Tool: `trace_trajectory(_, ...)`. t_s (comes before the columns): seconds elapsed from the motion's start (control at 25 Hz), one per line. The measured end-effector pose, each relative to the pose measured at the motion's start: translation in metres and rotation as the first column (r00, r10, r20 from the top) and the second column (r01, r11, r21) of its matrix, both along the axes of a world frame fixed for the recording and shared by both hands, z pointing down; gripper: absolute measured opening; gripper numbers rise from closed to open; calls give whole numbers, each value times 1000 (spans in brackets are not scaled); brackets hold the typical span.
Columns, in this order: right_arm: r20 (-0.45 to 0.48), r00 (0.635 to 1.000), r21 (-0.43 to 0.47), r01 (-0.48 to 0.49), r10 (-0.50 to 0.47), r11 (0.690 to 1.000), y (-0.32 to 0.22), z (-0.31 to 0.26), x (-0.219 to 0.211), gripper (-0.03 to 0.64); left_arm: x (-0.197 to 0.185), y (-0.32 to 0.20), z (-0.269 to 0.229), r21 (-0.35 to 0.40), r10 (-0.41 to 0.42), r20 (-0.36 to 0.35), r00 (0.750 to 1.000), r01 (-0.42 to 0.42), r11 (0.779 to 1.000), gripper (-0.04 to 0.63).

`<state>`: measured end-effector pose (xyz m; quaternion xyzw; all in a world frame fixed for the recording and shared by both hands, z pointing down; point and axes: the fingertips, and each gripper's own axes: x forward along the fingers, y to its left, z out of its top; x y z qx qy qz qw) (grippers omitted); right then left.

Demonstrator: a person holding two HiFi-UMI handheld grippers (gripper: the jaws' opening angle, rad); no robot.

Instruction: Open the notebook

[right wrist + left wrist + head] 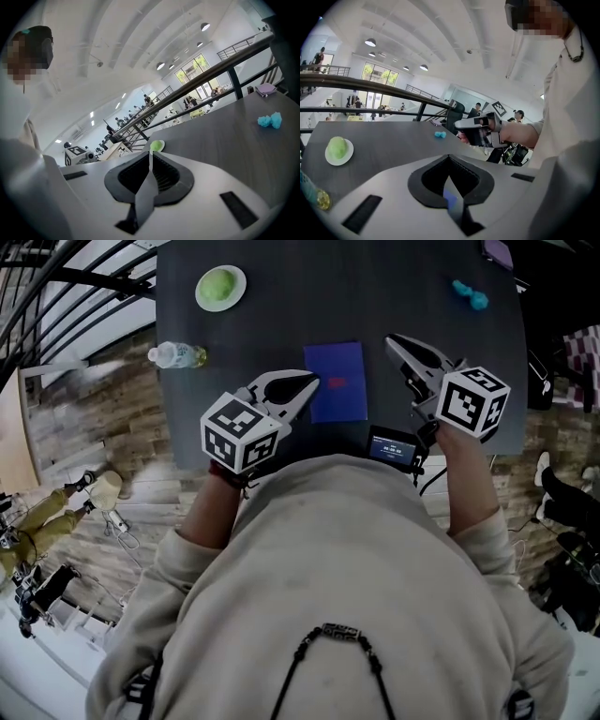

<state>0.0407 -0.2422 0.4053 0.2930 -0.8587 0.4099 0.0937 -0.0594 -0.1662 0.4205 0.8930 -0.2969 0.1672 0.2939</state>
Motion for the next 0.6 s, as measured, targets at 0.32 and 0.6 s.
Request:
trace_trajectory(0.32, -38, 998, -46, 39, -41, 998, -8, 38, 0, 78, 1, -6, 35, -39, 51, 89, 995, -48, 998, 6)
trace_trajectory(0.6, -86, 991, -147, 88, -101, 985, -2, 87, -5, 107, 4, -10, 66, -54, 101, 170, 980, -93, 994, 6)
